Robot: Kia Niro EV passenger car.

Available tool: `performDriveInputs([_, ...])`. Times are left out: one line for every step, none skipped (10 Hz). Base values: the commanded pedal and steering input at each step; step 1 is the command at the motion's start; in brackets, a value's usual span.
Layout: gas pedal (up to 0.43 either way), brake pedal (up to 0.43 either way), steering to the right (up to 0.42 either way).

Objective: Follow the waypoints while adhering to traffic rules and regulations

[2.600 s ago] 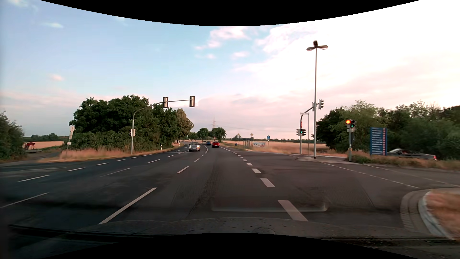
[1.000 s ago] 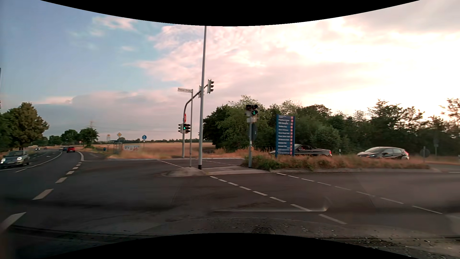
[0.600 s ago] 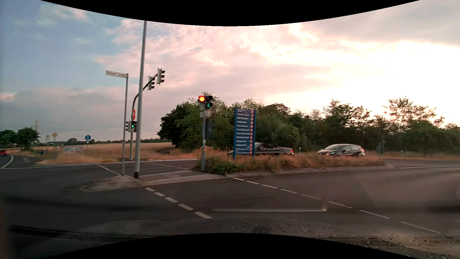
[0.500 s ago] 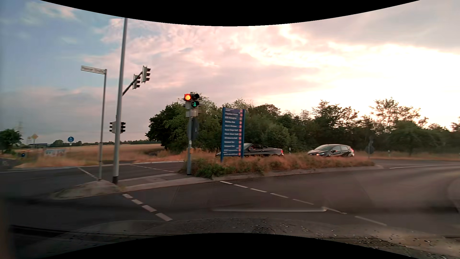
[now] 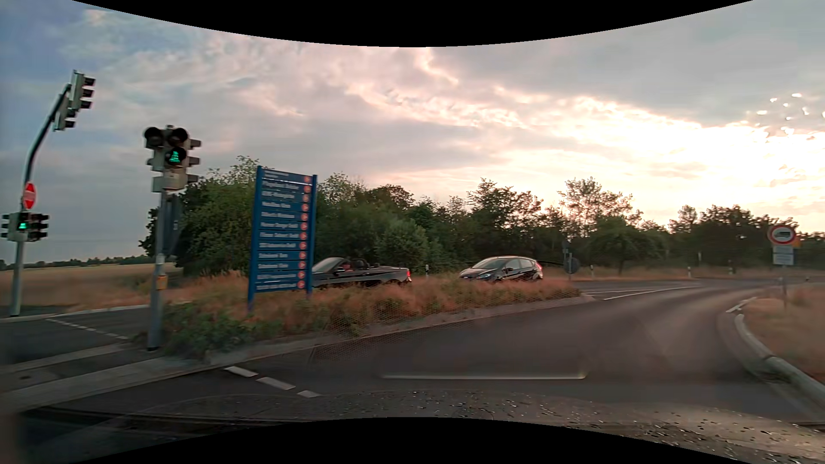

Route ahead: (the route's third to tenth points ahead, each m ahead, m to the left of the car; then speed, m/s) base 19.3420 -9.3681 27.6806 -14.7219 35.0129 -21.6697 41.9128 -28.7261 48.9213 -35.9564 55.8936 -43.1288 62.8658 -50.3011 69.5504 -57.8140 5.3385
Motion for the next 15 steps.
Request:
performDriveInputs([0.177, 0.000, 0.360])
performDriveInputs([0.197, 0.000, 0.346])
performDriveInputs([0.209, 0.000, 0.331])
performDriveInputs([0.209, 0.000, 0.316])
performDriveInputs([0.209, 0.000, 0.298])
performDriveInputs([0.228, 0.000, 0.281])
performDriveInputs([0.228, 0.000, 0.267])
performDriveInputs([0.240, 0.000, 0.248])
performDriveInputs([0.248, 0.000, 0.231])
performDriveInputs([0.260, 0.000, 0.215])
performDriveInputs([0.268, 0.000, 0.194])
performDriveInputs([0.280, 0.000, 0.173])
performDriveInputs([0.280, 0.000, 0.159])
performDriveInputs([0.280, 0.000, 0.145])
performDriveInputs([0.287, 0.000, 0.133])
